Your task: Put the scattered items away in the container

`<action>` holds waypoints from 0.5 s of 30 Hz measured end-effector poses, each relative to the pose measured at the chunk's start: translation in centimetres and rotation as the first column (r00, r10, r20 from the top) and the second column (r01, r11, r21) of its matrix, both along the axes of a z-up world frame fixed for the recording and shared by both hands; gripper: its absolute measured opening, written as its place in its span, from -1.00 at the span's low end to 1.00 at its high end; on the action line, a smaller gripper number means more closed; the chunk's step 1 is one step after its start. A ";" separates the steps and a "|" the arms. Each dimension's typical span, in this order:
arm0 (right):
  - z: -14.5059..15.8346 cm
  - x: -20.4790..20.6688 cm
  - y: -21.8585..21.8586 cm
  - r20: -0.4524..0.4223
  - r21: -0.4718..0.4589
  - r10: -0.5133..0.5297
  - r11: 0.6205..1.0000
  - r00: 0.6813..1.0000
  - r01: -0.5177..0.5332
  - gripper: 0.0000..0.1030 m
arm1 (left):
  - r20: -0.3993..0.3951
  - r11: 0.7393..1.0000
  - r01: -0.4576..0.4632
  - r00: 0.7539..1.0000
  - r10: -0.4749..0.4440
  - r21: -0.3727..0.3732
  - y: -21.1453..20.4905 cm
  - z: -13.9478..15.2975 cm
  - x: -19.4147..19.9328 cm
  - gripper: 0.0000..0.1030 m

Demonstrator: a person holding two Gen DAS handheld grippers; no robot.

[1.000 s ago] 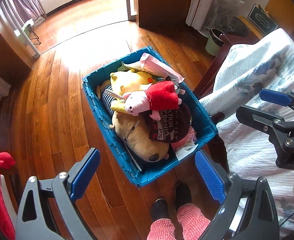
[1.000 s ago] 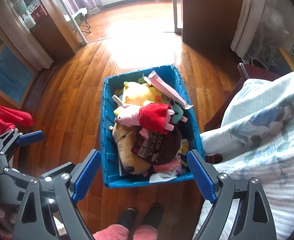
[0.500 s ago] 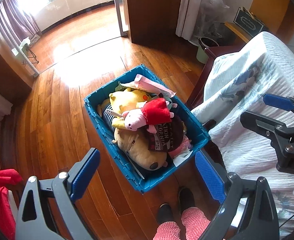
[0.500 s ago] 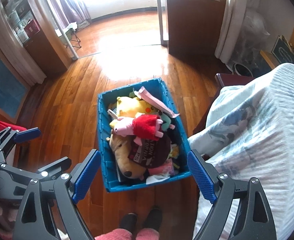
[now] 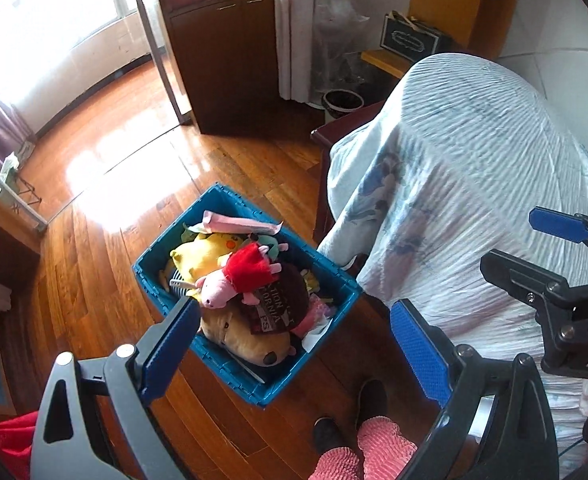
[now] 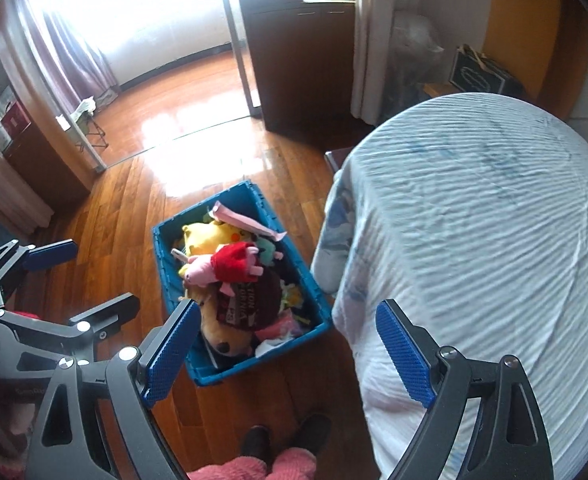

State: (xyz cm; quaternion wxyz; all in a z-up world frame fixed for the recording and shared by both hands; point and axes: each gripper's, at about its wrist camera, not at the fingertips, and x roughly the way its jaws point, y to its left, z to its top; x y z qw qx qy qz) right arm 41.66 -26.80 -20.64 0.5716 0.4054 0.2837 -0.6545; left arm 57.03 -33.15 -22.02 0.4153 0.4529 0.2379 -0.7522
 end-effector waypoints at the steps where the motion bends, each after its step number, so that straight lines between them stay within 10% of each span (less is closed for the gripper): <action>1: 0.5 -0.7 0.7 0.001 -0.005 -0.023 1.000 1.000 0.023 0.75 | 0.000 1.000 0.020 1.000 -0.020 -0.008 0.4 0.5 -0.8 0.88; 15: 5.2 -10.1 10.9 -0.013 -0.052 -0.311 0.949 0.950 0.310 0.75 | -0.022 0.956 0.289 0.957 -0.290 -0.050 6.3 4.4 -12.5 0.88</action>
